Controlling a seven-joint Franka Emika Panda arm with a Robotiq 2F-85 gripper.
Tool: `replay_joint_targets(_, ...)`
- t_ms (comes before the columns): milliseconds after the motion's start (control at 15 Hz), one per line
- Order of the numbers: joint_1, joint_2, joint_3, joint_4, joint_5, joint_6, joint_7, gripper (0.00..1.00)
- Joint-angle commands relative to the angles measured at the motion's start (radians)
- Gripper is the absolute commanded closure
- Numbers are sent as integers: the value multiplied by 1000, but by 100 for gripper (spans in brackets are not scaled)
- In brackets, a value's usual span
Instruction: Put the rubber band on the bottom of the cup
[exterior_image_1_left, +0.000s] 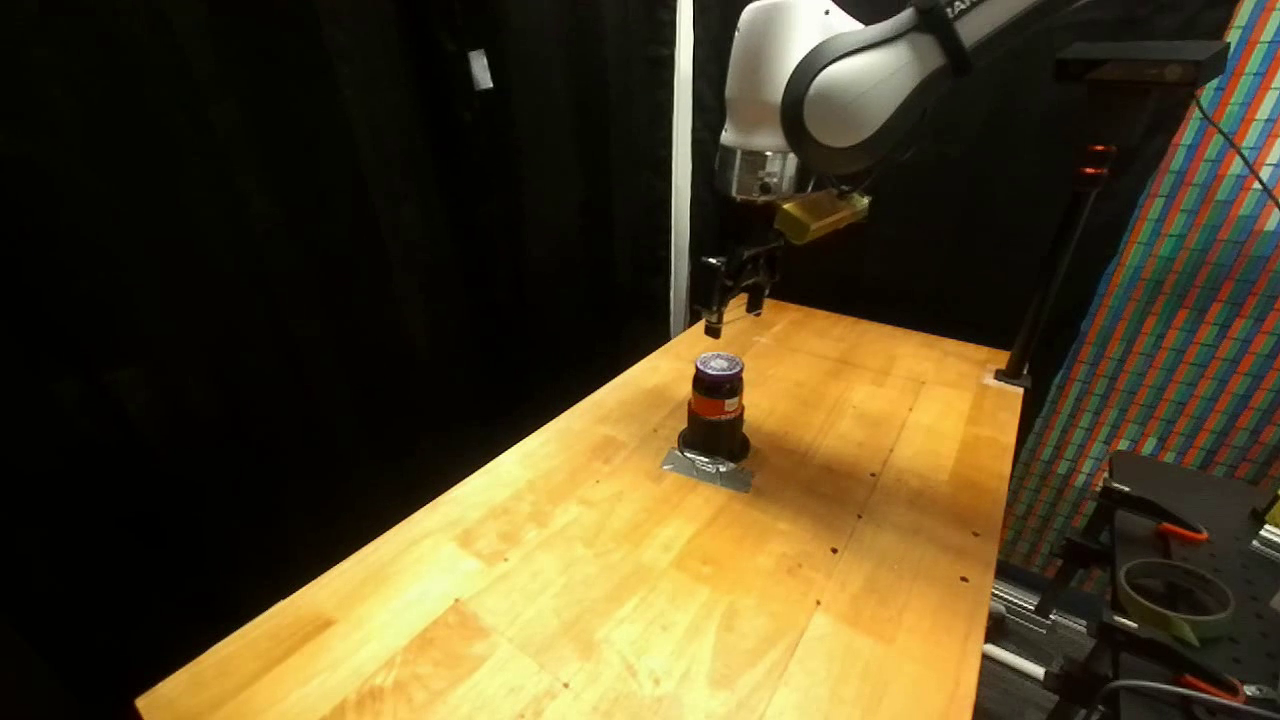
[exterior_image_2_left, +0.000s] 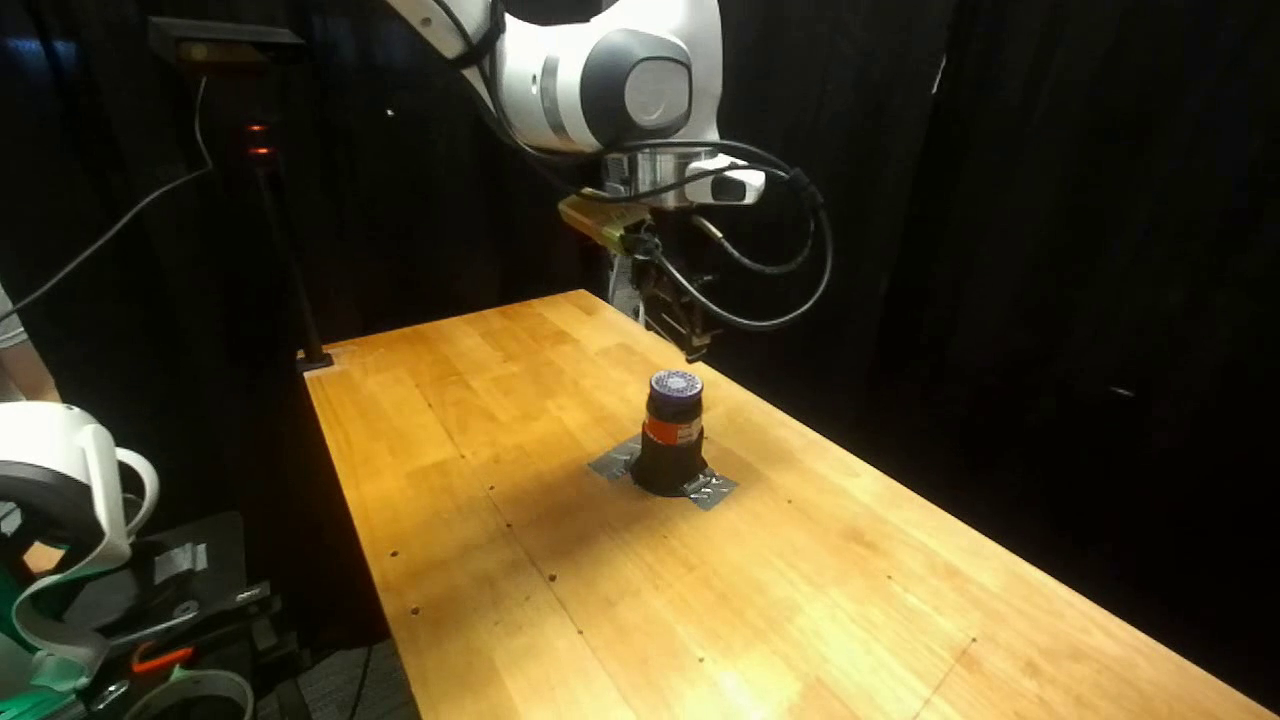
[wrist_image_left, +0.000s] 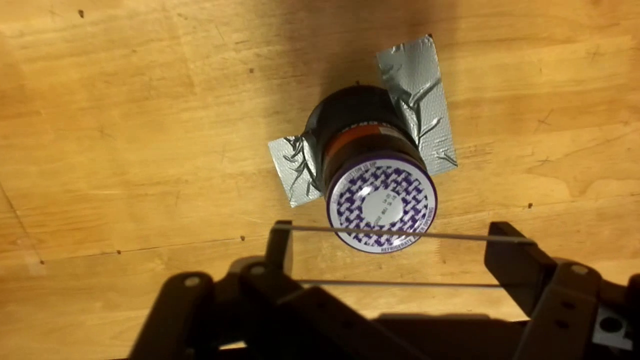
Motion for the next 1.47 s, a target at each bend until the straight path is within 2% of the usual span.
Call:
replay_joint_targets(0,45,113,-45,127,-15,28,26,0)
replay_joint_targets(400,76,210,-90,192,-10,69,22,0)
replay_joint_targets(933,70,258,-85,216,14,17,-2,0)
replay_joint_targets(1400,61,243,-68,246,40,-190,-26,0)
